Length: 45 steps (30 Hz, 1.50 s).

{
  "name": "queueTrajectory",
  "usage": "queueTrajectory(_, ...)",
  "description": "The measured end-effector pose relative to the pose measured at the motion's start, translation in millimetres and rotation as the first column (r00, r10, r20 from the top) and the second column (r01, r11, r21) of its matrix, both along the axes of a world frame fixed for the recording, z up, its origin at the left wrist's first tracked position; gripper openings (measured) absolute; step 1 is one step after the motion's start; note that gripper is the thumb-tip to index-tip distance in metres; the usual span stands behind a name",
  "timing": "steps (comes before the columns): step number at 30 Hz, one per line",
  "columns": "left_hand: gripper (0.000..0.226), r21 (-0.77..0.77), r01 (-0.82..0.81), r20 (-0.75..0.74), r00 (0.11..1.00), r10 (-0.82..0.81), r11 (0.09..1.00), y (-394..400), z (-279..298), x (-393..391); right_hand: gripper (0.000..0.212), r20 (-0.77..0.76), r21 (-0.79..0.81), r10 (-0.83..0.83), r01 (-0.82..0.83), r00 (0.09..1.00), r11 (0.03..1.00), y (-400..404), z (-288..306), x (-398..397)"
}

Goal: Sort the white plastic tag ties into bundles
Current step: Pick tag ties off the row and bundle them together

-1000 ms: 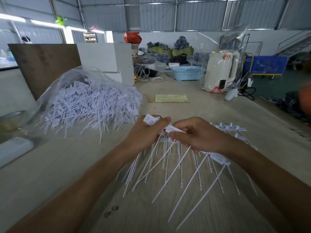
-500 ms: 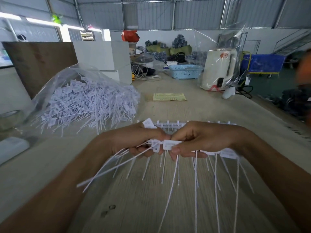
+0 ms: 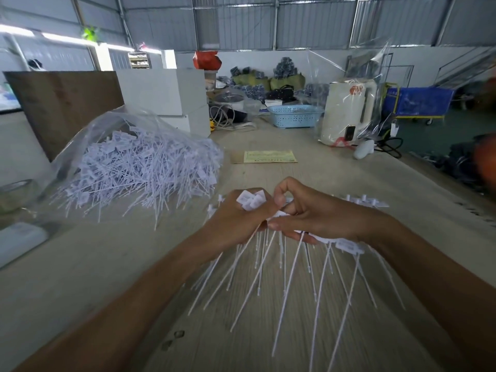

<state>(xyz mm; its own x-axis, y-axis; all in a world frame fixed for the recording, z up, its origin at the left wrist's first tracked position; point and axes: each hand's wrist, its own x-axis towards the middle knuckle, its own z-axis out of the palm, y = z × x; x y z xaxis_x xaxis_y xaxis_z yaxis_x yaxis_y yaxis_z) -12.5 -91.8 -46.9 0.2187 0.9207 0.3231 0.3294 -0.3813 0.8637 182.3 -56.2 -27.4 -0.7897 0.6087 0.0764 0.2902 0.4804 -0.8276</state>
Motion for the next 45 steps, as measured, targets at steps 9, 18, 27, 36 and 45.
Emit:
queueTrajectory(9,0.042,-0.055,-0.125,0.144,0.981,0.132,0.991,2.7,11.4,-17.0,0.013,-0.002,0.062,-0.055,0.055,0.998,0.997,-2.4,8.1,-0.1)
queueTrajectory(18,0.037,-0.153,-0.14,0.134,0.978,0.161,0.978,0.7,7.6,-11.5,0.032,-0.011,0.592,-0.149,0.126,0.989,0.796,-6.7,9.4,-8.3)
queueTrajectory(27,0.045,-0.512,-0.021,0.024,0.999,0.038,0.859,7.2,11.8,-22.8,0.029,0.249,0.892,-0.329,-0.084,0.911,0.444,-15.0,15.8,-6.6)
queueTrajectory(36,0.049,-0.513,0.382,-0.016,0.891,-0.454,0.769,-2.5,19.6,-50.2,0.018,0.322,0.031,0.323,-0.351,0.89,0.936,-5.7,33.8,29.2)
queueTrajectory(45,0.059,-0.205,0.192,-0.012,0.98,-0.199,0.96,2.4,7.1,-23.0,0.021,-0.009,-0.017,0.012,-0.012,1.0,1.0,3.5,6.6,7.5)
